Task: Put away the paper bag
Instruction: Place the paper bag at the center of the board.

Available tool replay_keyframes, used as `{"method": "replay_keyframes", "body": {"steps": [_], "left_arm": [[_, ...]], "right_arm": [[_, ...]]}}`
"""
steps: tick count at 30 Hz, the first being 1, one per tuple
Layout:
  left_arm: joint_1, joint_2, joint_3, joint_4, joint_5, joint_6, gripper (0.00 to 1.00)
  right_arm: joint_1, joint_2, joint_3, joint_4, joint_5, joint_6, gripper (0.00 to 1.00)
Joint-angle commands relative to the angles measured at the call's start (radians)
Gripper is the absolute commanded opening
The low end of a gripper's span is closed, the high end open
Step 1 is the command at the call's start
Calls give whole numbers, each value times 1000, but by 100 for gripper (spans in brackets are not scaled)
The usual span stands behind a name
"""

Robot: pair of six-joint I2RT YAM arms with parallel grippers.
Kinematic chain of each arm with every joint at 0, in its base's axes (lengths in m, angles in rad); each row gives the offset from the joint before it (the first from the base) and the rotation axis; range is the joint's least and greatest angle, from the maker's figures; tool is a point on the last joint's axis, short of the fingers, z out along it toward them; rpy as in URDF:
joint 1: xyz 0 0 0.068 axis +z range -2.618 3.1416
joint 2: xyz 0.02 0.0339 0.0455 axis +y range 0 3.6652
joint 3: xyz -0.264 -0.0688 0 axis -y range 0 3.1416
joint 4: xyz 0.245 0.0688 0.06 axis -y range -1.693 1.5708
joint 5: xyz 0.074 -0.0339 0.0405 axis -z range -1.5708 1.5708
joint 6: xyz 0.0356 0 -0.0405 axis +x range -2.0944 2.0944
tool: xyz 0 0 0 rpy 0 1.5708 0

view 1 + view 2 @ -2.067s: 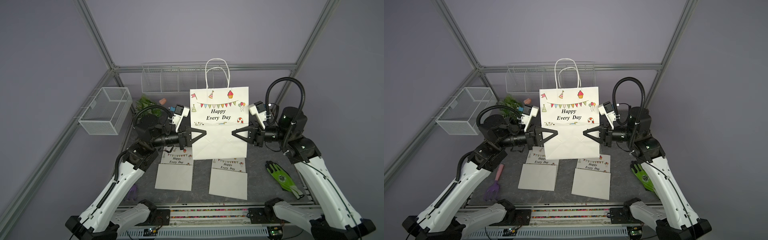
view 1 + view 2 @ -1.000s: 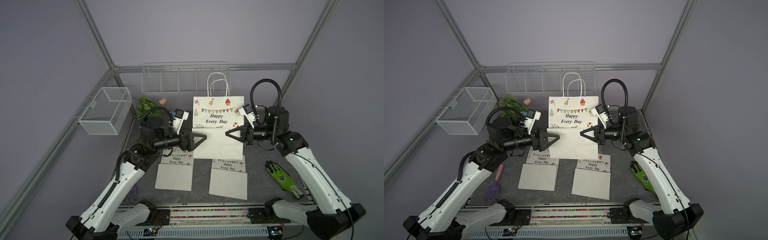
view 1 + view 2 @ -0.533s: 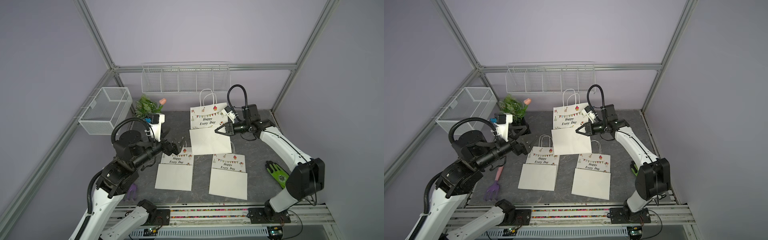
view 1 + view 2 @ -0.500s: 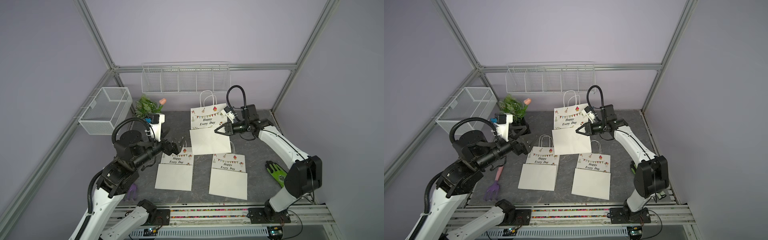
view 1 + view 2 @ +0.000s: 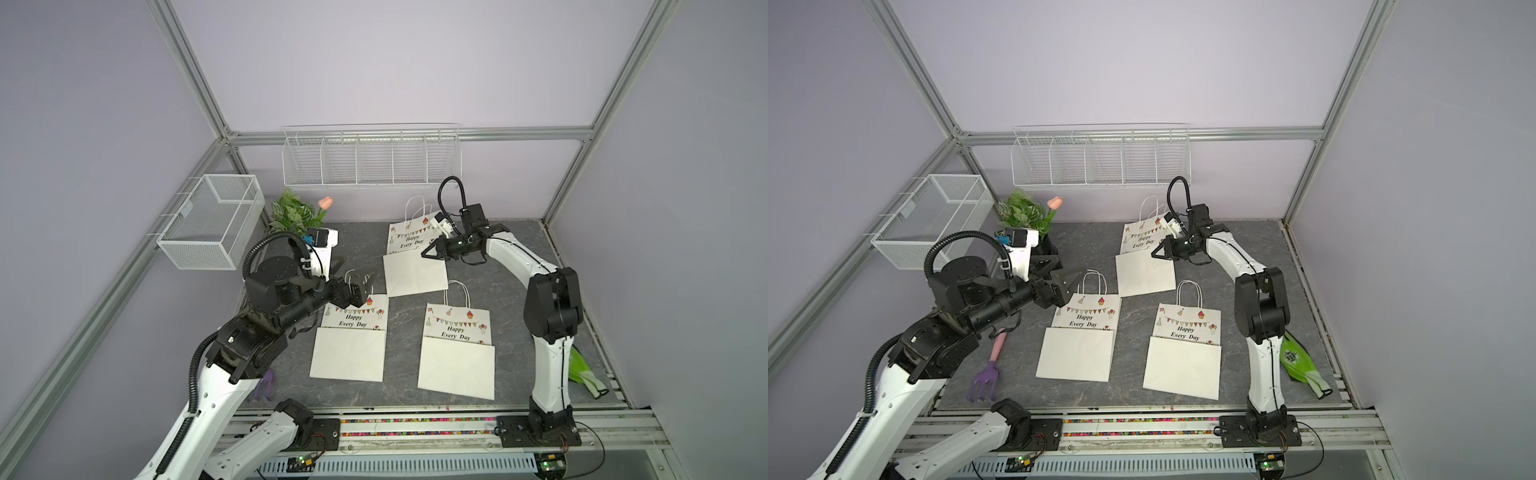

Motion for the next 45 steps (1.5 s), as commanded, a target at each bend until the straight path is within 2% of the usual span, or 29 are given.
{"method": "replay_keyframes", "body": {"steps": [1, 6, 24, 27, 31, 35, 45], "left_arm": [[4, 3, -18, -12, 6, 9, 99], [5, 9, -24, -10, 5, 11, 99], [5, 28, -35, -6, 6, 4, 100], [5, 29, -38, -3, -2, 4, 100], [5, 32, -38, -3, -10, 5, 100], [5, 32, -40, -2, -20, 3, 100], [5, 40, -58, 20, -22, -11, 100]], "right_arm": [[-20, 43, 26, -31, 29, -21, 7], [-39, 126, 51, -12, 23, -7, 7], [-64, 354, 275, -161, 137, -66, 7], [-72, 367, 289, -168, 161, -71, 12], [-75, 390, 317, -189, 175, -79, 30], [-74, 404, 348, -201, 183, -79, 41], [-55, 390, 333, -142, 154, -3, 55]]}}
